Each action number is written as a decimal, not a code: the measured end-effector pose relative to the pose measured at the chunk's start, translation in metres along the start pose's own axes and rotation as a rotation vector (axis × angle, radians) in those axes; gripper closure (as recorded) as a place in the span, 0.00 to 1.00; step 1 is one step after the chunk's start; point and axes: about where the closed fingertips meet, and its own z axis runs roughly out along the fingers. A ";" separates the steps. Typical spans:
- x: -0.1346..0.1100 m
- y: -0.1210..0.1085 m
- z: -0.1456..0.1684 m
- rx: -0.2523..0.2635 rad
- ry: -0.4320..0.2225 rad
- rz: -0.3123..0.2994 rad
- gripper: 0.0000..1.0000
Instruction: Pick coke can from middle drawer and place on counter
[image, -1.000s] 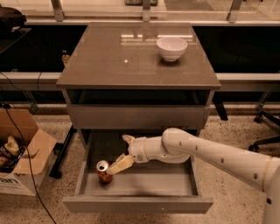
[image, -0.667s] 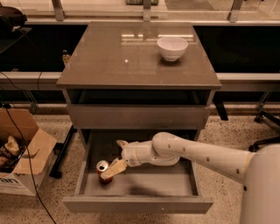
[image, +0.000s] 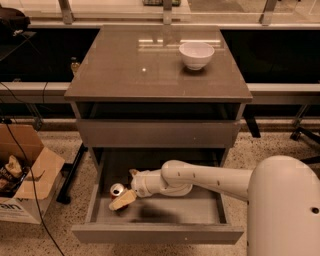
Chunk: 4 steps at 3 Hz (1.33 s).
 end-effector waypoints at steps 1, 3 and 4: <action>0.015 0.001 0.018 -0.018 -0.002 0.066 0.19; 0.020 0.018 0.029 -0.031 -0.020 0.126 0.65; -0.007 0.025 -0.002 -0.018 -0.068 0.123 0.89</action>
Offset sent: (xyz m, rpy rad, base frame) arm -0.0222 0.0237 -0.0452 0.0559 0.1557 -0.0452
